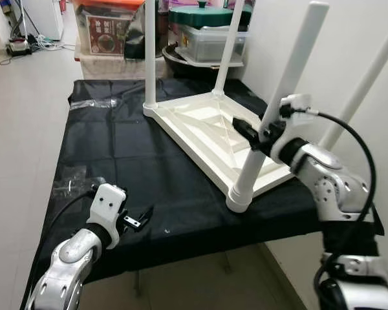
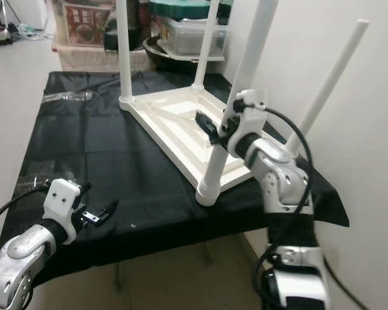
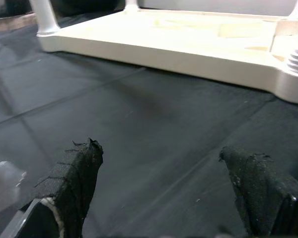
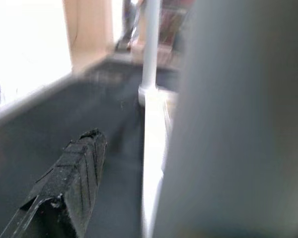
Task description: Building children table
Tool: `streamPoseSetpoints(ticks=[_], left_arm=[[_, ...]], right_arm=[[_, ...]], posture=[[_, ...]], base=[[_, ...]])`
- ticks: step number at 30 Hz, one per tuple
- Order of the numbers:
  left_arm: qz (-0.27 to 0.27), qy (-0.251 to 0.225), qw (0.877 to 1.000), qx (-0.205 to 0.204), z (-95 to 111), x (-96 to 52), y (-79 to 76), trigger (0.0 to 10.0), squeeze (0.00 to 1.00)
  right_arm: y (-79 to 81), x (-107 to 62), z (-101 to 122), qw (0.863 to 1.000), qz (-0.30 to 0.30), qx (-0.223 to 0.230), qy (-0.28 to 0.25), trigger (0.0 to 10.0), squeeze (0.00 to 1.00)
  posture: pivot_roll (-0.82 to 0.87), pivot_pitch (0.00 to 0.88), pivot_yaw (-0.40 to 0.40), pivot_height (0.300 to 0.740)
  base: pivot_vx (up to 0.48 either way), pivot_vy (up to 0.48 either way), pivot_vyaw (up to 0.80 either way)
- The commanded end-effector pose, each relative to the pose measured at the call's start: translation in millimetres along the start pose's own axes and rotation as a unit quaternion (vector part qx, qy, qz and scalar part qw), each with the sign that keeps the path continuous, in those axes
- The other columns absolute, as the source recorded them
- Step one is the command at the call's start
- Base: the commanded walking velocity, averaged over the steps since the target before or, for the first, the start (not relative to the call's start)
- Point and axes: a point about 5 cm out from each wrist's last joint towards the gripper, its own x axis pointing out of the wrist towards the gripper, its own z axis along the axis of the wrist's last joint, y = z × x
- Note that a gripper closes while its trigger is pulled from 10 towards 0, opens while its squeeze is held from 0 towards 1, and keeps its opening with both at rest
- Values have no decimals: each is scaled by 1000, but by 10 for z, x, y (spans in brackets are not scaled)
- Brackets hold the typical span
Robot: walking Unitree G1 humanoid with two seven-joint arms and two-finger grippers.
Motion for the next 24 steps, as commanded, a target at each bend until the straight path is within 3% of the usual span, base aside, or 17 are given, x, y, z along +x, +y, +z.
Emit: streamPoseSetpoints(ticks=[1, 4, 5, 6, 7, 8, 21, 22, 23, 24], left_arm=[[-9, 5, 1000, -1, -33, 8, -37, 10000, 0], [-9, 6, 1000, -1, -32, 9, -36, 10000, 0], [-9, 6, 1000, 0, -33, 7, -36, 10000, 0], [-10, 6, 1000, 0, -34, 6, -37, 10000, 0], [-10, 6, 1000, 0, -33, 6, -37, 10000, 0], [-10, 6, 1000, 1, -34, 3, -37, 10000, 0], [-14, 7, 1000, 2, -37, 3, -40, 10000, 0], [-15, 7, 1000, 3, -37, 6, -40, 10000, 0], [-16, 7, 1000, 3, -37, 9, -40, 10000, 0], [-16, 7, 1000, 3, -35, 7, -37, 10000, 0]], right_arm=[[-45, -17, -74, 999, 32, -18, 13, 10000, 0], [-98, -23, -59, 998, 48, -25, 17, 10000, 0], [-105, -28, -39, 997, 70, -21, 15, 8392, 0], [-111, -36, -24, 996, 89, -18, 14, 8392, 0], [-114, -39, -15, 994, 109, -13, 13, 941, 0], [-117, -40, -13, 993, 121, -10, 13, 0, 0], [-194, 30, -155, 994, 105, 23, -15, 0, 0], [-280, 78, -257, 999, -8, 30, 15, 0, 0], [-340, 96, -333, 995, -91, 31, 38, 0, 0], [-373, 106, -411, 980, -184, 51, 56, 0, 0]], posture=[[88, 0, -137, 740], [88, 0, -137, 740], [99, 0, -143, 740], [99, 0, -143, 740], [99, 0, -143, 740], [106, 0, -146, 740], [109, 0, -141, 740], [108, 0, -145, 740], [108, 0, -145, 740], [107, 0, -145, 740]], base=[[0, 0, 0], [0, 0, 0], [0, 0, 0], [0, 0, 0], [0, 0, 0], [0, 0, 0], [0, 0, 0], [0, 0, 0], [0, 0, 0], [0, 0, 0]])
